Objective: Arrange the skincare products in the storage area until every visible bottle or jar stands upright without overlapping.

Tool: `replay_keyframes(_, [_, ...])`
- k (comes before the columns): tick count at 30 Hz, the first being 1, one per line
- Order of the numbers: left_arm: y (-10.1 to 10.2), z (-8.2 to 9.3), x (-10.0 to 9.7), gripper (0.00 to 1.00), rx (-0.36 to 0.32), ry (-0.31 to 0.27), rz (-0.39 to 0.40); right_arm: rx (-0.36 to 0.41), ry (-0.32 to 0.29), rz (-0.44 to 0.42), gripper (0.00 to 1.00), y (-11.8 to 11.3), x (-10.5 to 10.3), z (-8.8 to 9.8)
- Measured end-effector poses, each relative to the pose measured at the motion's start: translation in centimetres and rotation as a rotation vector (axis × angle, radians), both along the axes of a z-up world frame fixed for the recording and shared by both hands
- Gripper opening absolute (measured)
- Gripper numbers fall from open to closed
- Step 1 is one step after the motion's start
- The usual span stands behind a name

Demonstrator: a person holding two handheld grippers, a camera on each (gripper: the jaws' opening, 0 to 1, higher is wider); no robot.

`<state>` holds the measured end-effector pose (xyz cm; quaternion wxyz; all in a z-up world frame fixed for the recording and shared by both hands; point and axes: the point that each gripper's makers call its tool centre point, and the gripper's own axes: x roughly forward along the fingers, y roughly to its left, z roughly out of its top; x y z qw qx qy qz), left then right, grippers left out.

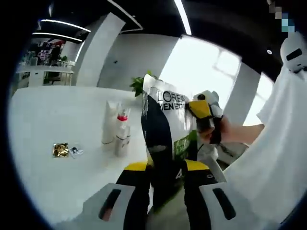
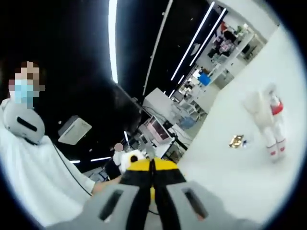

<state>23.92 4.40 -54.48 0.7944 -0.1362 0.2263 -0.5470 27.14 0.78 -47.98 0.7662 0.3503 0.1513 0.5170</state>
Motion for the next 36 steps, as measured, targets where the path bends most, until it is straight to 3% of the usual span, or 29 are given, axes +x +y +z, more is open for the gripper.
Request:
replay_keyframes(4, [-0.3, 1.8, -0.7, 0.00, -0.136, 0.044, -0.004, -0.017, -0.004, -0.038, 0.01, -0.7, 1.2, -0.2])
replay_keyframes(7, [0.0, 2.0, -1.0, 0.00, -0.165, 0.089, -0.006, -0.041, -0.023, -0.054, 0.06, -0.7, 1.5, -0.3])
replay_keyframes(9, [0.1, 2.3, -1.1, 0.00, -0.185, 0.092, -0.003, -0.045, -0.031, -0.077, 0.14, -0.8, 1.7, -0.3])
replay_keyframes(12, [0.6, 3.6, -0.6, 0.00, -0.274, 0.136, 0.036, -0.035, -0.021, -0.075, 0.35, -0.7, 1.5, -1.0])
replay_keyframes(14, [1.0, 4.6, -0.1, 0.00, -0.327, 0.147, 0.062, -0.029, -0.006, -0.054, 0.39, -0.2, 0.9, -1.4])
replay_keyframes(20, [2.1, 6.9, 1.2, 0.00, -0.422, 0.170, 0.093, 0.007, 0.039, 0.014, 0.33, 1.6, -1.4, -2.5])
replay_keyframes(24, [1.8, 6.9, 1.6, 0.00, -0.415, 0.204, 0.091, 0.057, 0.043, 0.010, 0.17, 1.9, -1.6, -1.8])
replay_keyframes(25, [1.7, 6.8, 1.7, 0.00, -0.409, 0.212, 0.092, 0.062, 0.044, 0.004, 0.08, 1.9, -1.5, -1.7])
replay_keyframes(26, [1.7, 6.7, 1.8, 0.00, -0.418, 0.249, 0.094, 0.071, 0.060, -0.012, 0.05, 1.7, -1.3, -1.7])
replay_keyframes(28, [1.7, 6.3, 2.4, 0.00, -0.412, 0.268, 0.117, 0.162, 0.137, -0.015, 0.02, 1.5, -1.1, -1.0])
replay_keyframes(31, [1.6, 6.2, 3.2, 0.00, -0.407, 0.246, 0.157, 0.133, 0.096, -0.056, 0.01, 1.5, -1.3, -1.1])
replay_keyframes(32, [1.6, 6.1, 3.8, 0.02, -0.398, 0.213, 0.186, 0.158, 0.117, -0.068, 0.01, 1.3, -1.2, -1.0])
replay_keyframes(36, [1.3, 5.7, 4.5, 0.08, -0.389, 0.187, 0.239, 0.199, 0.170, -0.125, 0.01, 1.1, -0.8, -1.4])
